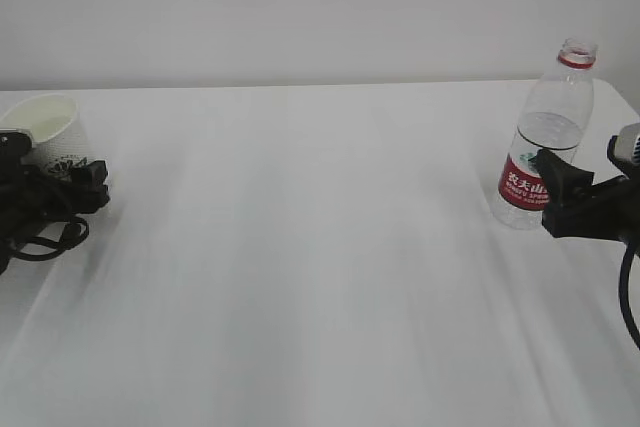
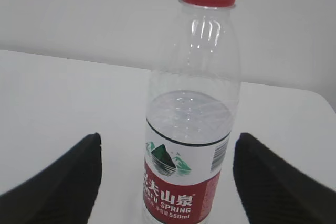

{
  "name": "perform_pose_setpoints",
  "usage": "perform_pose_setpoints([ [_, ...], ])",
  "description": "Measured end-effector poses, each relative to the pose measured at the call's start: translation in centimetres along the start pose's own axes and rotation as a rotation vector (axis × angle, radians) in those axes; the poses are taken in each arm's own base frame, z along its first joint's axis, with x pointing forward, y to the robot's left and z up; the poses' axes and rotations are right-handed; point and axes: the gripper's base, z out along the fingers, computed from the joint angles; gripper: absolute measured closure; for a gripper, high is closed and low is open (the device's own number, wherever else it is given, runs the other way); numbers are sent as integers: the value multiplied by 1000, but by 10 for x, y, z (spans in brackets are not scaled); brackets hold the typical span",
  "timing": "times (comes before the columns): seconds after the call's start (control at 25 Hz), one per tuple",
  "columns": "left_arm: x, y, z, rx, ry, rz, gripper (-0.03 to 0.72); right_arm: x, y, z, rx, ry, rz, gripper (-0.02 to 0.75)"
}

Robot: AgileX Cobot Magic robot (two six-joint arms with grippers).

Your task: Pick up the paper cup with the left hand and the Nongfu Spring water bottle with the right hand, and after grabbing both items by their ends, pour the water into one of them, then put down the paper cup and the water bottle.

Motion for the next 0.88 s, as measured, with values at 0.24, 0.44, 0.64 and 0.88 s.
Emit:
perform_pose_setpoints([
  [0.24,-3,-1,1,8,-22,1,31,0,0,0,-1,0,-1,145],
  [0.44,-3,-1,1,10,-23,2,17,0,0,0,-1,0,-1,145],
  [0.64,-3,-1,1,10,-23,2,16,0,0,0,-2,0,-1,145],
  [0.88,-3,-1,1,14,-23,3,15,0,0,0,-2,0,-1,145],
])
